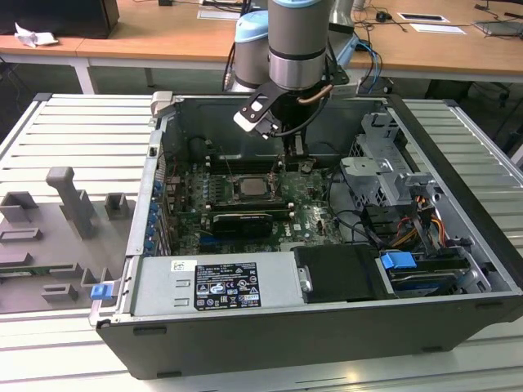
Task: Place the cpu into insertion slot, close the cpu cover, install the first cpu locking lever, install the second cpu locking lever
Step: 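Close the cpu cover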
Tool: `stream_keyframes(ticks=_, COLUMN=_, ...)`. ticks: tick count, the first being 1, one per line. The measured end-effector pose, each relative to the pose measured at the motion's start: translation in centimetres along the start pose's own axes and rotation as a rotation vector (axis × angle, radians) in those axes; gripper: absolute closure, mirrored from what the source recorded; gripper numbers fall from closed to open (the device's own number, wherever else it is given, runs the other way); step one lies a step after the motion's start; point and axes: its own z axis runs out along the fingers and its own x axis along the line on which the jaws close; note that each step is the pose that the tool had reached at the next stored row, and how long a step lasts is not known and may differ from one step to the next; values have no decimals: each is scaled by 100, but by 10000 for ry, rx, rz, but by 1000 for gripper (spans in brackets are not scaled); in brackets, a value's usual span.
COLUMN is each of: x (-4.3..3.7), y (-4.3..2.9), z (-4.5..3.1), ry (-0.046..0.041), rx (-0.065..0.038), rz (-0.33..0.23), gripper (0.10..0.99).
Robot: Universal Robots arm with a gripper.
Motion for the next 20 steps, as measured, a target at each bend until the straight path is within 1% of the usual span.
stream_keyframes(ticks=2, x=3, y=-33, z=-1, ry=0, rx=0, rz=-1, gripper=980)
stream_keyframes(ticks=5, x=11, y=-121, z=1, ry=0, rx=0, rz=0, gripper=980)
stream_keyframes(ticks=6, x=13, y=-160, z=3, ry=0, rx=0, rz=-1, gripper=980)
stream_keyframes(ticks=8, x=18, y=-312, z=26, ry=-1, rx=-2, rz=-1, gripper=980)
stream_keyframes(ticks=9, x=20, y=-341, z=46, ry=-2, rx=-4, rz=1, gripper=980)
stream_keyframes(ticks=12, x=27, y=-365, z=99, ry=-1, rx=-3, rz=0, gripper=980)
stream_keyframes(ticks=14, x=26, y=-373, z=159, ry=-1, rx=-3, rz=-2, gripper=980)
stream_keyframes(ticks=16, x=24, y=-376, z=180, ry=-1, rx=-8, rz=-1, gripper=980)
stream_keyframes(ticks=17, x=22, y=-382, z=190, ry=-1, rx=-49, rz=-2, gripper=980)
stream_keyframes(ticks=19, x=21, y=-416, z=217, ry=-1, rx=-62, rz=-3, gripper=980)
stream_keyframes(ticks=20, x=21, y=-459, z=230, ry=0, rx=-44, rz=-2, gripper=980)
